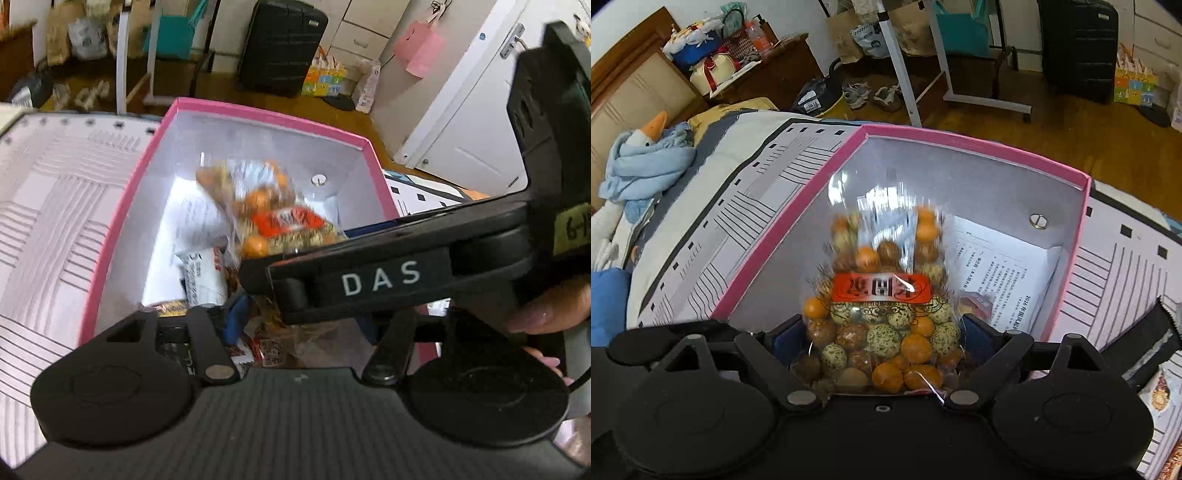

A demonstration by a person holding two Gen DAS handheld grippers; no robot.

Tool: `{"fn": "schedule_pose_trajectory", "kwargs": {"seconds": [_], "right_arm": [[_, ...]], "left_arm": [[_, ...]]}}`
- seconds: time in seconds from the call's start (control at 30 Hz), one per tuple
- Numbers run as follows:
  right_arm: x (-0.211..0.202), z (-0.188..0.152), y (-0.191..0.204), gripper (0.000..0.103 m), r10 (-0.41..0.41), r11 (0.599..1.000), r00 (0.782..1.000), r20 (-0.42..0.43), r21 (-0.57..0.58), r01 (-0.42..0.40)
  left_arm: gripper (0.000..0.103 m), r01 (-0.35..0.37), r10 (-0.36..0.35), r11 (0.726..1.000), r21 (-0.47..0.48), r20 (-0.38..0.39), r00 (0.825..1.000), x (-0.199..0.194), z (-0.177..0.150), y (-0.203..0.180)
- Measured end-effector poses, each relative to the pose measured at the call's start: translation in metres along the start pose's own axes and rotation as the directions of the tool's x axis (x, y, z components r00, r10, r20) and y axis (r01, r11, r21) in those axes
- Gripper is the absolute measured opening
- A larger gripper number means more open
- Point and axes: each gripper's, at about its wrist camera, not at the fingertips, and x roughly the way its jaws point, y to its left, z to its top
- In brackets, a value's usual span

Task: Organize snacks
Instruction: 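Open both grippers to drop the peanut bag into the pink box, then grip the instant-noodle bag with the left gripper while the right gripper grips it too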

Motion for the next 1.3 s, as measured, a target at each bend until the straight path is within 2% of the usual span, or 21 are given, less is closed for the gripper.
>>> {"fn": "schedule_pose_trajectory", "kwargs": {"seconds": [0.1,0.17,0.37,0.57,0.7,0.9,1.1,1.17,1.23,1.3], "right_arm": [[-0.016,-0.004,0.010,0.091,-0.043,0.998,0.998,0.034,-0.053,0.045],[-0.029,-0.006,0.014,0.091,-0.051,0.997,0.998,0.048,-0.058,0.053],[-0.081,-0.021,0.019,0.091,-0.075,0.994,0.993,0.090,-0.078,0.082],[-0.136,-0.044,0.023,0.091,-0.121,0.985,0.983,0.135,-0.106,0.135],[-0.179,-0.063,0.019,0.091,-0.133,0.984,0.975,0.179,-0.092,0.151],[-0.249,-0.093,-0.011,0.091,-0.144,0.987,0.955,0.261,-0.037,0.159],[-0.294,-0.134,-0.060,0.091,-0.192,0.981,0.914,0.358,0.034,0.192],[-0.301,-0.148,-0.078,0.091,-0.212,0.977,0.887,0.411,0.057,0.207],[-0.302,-0.161,-0.095,0.091,-0.233,0.971,0.845,0.482,0.070,0.228],[-0.296,-0.170,-0.111,0.092,-0.275,0.959,0.820,0.502,0.088,0.268]], "left_arm": [[0.067,-0.072,0.070,0.996,0.056,0.043,0.997,-0.014,-0.002,-0.012],[0.068,-0.102,0.099,0.991,0.081,0.045,0.994,-0.021,-0.003,-0.019],[0.068,-0.118,0.115,0.987,0.108,0.033,0.993,-0.053,-0.009,-0.033],[0.068,-0.123,0.117,0.978,0.167,0.047,0.992,-0.093,-0.012,-0.061],[0.070,-0.097,0.087,0.977,0.189,0.062,0.994,-0.119,-0.012,-0.080],[0.074,-0.063,0.039,0.965,0.255,0.097,0.995,-0.149,-0.012,-0.121],[0.083,-0.009,-0.021,0.957,0.290,0.102,0.995,-0.151,-0.010,-0.162],[0.087,-0.005,-0.028,0.955,0.297,0.107,0.994,-0.143,-0.009,-0.177],[0.093,-0.008,-0.027,0.957,0.291,0.117,0.993,-0.132,-0.008,-0.191],[0.098,-0.030,-0.006,0.961,0.274,0.128,0.992,-0.118,-0.006,-0.204]]}}
